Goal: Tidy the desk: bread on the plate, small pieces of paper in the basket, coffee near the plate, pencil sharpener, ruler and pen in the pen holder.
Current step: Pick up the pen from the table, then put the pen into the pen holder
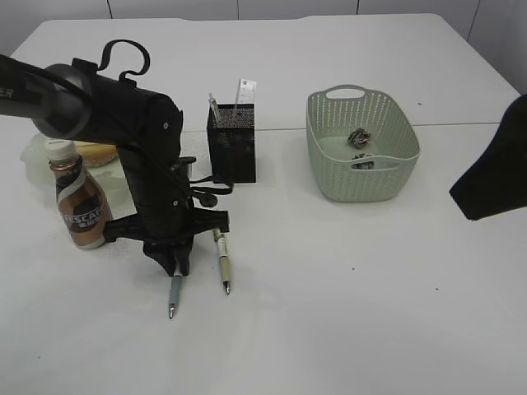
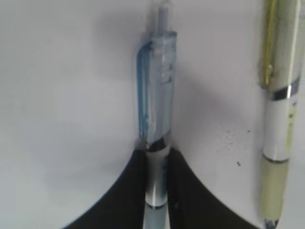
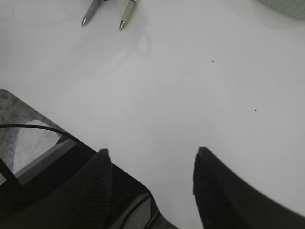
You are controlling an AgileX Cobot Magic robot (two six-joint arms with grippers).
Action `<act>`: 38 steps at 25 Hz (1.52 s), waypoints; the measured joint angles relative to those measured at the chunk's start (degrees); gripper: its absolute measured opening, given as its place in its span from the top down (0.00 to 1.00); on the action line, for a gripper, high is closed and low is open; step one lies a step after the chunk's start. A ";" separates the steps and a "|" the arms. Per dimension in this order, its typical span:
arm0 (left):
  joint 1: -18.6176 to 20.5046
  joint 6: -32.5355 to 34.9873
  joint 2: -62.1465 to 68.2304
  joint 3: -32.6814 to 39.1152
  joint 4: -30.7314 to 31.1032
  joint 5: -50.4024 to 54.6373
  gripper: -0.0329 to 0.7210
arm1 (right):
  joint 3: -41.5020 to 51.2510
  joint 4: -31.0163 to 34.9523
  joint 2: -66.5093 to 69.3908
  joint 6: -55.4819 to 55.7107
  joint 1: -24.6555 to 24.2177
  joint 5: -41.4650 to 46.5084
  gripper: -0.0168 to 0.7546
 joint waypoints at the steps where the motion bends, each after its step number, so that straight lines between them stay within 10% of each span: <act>1: -0.13 2.34 0.00 0.00 0.00 0.15 0.87 | 0.00 0.00 0.00 0.00 0.00 0.00 0.45; 16: -0.52 20.42 0.08 -7.48 1.87 14.52 0.87 | 0.00 0.00 0.00 0.00 0.00 0.00 0.45; 38: -7.37 23.59 -11.32 1.33 2.70 6.86 0.87 | 0.00 0.58 0.00 5.17 0.00 0.00 0.45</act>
